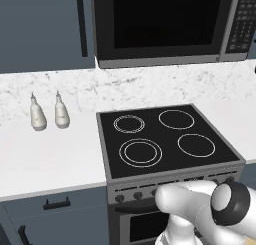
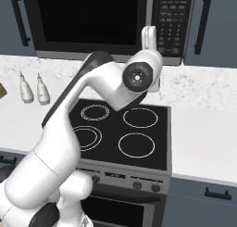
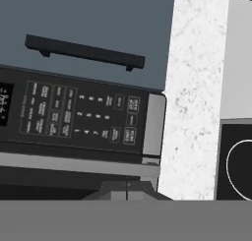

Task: Open the microwave, place the bowl with waffle inside the microwave, then close the microwave door and turn it on.

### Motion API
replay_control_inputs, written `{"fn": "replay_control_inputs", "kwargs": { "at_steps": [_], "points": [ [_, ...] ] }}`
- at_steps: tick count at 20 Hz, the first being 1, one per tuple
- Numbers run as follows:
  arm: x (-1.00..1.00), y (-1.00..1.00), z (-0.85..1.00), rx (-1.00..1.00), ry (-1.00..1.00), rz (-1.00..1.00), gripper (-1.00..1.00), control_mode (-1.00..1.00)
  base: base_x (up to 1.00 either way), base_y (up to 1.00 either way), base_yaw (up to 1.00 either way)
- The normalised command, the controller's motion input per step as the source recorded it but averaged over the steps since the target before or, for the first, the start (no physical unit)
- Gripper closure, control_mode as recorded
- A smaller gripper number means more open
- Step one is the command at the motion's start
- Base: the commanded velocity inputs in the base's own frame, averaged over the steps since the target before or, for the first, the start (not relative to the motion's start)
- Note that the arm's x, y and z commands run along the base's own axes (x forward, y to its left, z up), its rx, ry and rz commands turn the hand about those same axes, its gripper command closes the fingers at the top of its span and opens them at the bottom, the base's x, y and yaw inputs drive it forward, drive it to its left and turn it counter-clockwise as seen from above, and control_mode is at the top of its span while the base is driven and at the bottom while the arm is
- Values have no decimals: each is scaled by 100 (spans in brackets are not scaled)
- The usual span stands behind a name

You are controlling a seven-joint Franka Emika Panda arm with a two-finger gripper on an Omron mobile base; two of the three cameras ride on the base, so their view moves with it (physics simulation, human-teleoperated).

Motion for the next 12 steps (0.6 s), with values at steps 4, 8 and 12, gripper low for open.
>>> {"fn": "replay_control_inputs", "kwargs": {
  "at_steps": [4,8,12],
  "points": [
    [27,1,0,0,0,8,100,-100,0,0,0],
    [44,0,-9,0,0,1,100,-100,0,0,0],
    [43,0,-18,0,0,0,100,-100,0,0,0]
  ]
}}
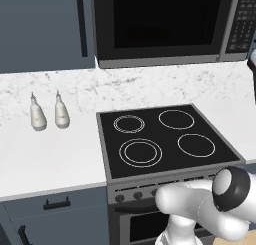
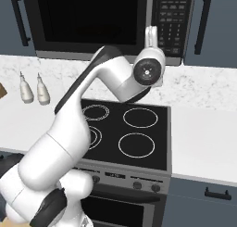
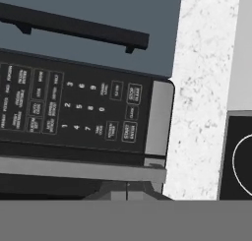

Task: Open the microwave, place the bowl with waffle inside the microwave, then close the microwave door and turn it on.

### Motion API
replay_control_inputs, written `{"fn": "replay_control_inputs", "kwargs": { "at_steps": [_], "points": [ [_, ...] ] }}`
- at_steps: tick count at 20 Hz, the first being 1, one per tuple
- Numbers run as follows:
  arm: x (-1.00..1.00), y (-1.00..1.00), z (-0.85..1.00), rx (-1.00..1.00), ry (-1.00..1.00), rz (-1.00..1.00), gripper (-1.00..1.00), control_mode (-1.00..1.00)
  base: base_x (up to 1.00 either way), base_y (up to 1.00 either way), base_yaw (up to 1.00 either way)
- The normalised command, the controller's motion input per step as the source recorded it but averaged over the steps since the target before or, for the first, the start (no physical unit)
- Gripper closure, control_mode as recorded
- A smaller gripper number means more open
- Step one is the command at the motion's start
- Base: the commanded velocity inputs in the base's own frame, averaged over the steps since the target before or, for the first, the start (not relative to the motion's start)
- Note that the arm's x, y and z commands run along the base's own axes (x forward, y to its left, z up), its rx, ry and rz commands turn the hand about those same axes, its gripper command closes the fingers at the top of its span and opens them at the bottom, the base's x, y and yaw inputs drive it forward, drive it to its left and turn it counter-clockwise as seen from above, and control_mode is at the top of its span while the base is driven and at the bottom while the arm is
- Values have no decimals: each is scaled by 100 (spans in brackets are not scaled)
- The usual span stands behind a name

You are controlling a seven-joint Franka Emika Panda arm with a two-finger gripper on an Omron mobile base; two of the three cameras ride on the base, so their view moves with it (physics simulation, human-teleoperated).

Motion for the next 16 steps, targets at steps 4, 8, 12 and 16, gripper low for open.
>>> {"fn": "replay_control_inputs", "kwargs": {
  "at_steps": [4,8,12,16],
  "points": [
    [38,0,-16,0,0,0,100,-100,0,0,0],
    [44,-6,-9,0,0,0,100,-100,0,0,0],
    [49,-21,-1,4,0,0,100,-100,0,0,0],
    [51,-19,0,7,0,0,100,-100,0,0,0]
  ]
}}
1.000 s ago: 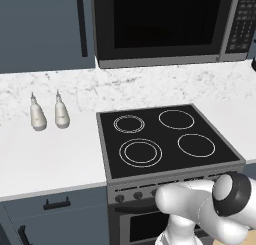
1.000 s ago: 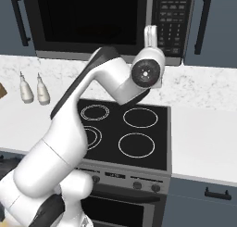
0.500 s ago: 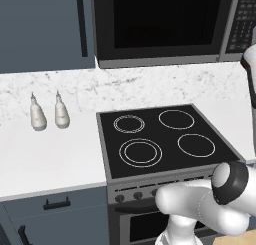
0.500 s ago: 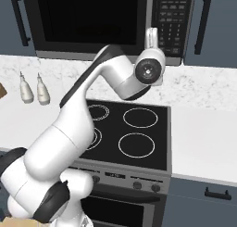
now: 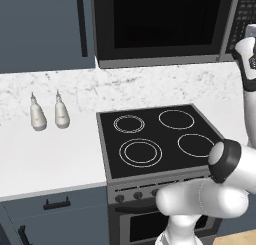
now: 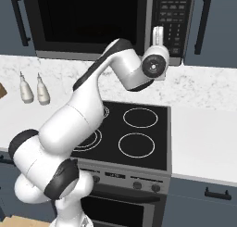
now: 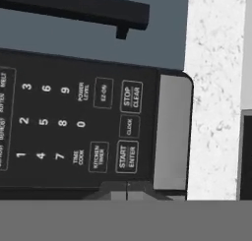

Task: Open the microwave, place the bowl with waffle inside the microwave, then close the microwave door and turn it on.

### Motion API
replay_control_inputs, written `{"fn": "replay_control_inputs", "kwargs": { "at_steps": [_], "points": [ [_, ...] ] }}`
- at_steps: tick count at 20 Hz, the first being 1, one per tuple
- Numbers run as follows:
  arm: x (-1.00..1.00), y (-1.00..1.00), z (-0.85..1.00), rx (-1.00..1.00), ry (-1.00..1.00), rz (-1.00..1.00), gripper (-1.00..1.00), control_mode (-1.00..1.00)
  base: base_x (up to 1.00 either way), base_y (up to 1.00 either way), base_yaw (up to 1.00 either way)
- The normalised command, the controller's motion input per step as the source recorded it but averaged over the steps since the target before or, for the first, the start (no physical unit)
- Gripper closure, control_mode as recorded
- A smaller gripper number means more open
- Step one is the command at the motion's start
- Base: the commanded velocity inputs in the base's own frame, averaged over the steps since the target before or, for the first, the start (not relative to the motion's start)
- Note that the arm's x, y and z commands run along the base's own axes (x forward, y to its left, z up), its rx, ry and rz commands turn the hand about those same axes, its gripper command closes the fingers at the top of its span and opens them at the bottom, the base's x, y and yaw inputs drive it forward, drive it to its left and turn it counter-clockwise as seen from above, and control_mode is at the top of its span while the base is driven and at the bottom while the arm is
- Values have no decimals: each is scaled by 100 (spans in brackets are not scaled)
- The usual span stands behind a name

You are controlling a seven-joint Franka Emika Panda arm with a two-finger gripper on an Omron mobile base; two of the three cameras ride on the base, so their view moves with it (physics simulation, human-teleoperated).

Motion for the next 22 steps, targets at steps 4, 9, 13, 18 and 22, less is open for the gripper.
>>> {"fn": "replay_control_inputs", "kwargs": {
  "at_steps": [4,9,13,18,22],
  "points": [
    [61,-2,0,5,0,0,100,-100,0,0,0],
    [79,0,-3,4,1,0,100,-100,0,0,0],
    [73,-13,-25,4,0,0,100,-100,0,0,0],
    [66,-16,-52,3,-2,0,100,-100,0,0,0],
    [64,5,-100,0,-17,0,100,-100,0,0,0]
  ]
}}
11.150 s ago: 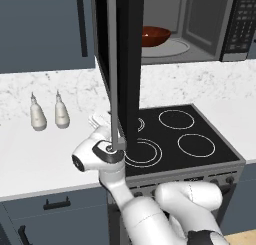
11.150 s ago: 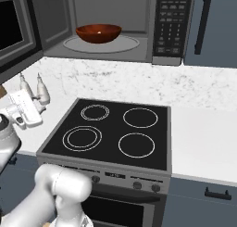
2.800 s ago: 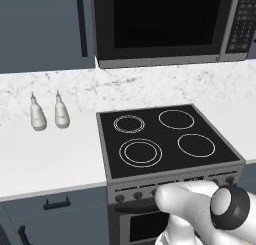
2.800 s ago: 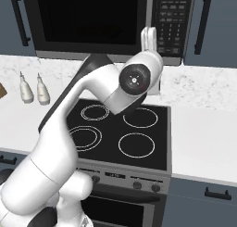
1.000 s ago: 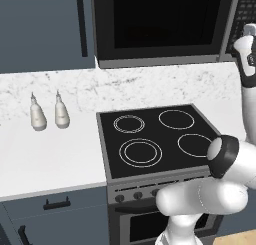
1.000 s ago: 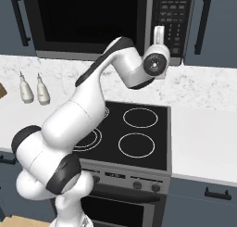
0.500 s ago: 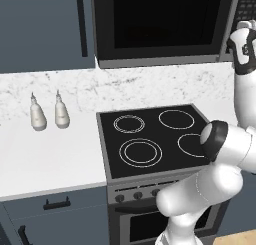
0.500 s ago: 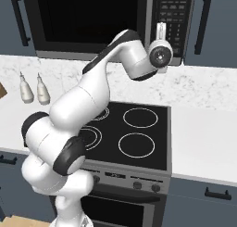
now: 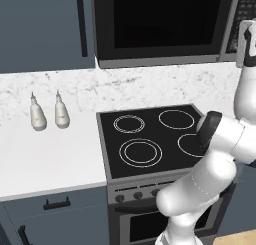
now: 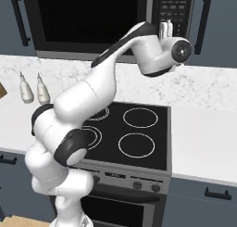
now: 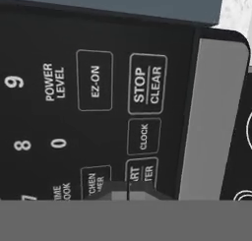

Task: Open the microwave, place the bowl with waffle inside the microwave, then close the microwave door and turn it on.

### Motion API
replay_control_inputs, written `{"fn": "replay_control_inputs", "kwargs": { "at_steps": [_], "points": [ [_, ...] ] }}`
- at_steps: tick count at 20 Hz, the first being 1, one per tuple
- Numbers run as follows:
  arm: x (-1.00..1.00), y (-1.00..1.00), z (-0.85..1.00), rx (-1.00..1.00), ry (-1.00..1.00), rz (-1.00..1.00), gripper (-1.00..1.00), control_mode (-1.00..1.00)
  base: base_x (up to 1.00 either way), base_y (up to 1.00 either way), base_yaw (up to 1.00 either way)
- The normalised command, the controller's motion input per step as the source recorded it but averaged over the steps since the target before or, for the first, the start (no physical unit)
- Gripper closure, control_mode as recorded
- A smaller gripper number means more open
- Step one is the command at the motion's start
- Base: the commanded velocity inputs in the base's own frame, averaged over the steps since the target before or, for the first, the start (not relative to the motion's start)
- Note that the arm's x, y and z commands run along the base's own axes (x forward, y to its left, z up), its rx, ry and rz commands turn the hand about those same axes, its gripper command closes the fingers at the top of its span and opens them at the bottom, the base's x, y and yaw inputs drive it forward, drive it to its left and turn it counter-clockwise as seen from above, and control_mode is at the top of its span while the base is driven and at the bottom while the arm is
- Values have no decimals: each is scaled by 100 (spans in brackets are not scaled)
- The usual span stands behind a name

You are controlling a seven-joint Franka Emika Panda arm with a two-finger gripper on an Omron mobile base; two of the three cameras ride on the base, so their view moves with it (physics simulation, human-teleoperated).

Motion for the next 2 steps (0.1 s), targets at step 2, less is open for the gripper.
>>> {"fn": "replay_control_inputs", "kwargs": {
  "at_steps": [2],
  "points": [
    [60,18,-100,-1,-21,0,100,-100,0,0,0]
  ]
}}
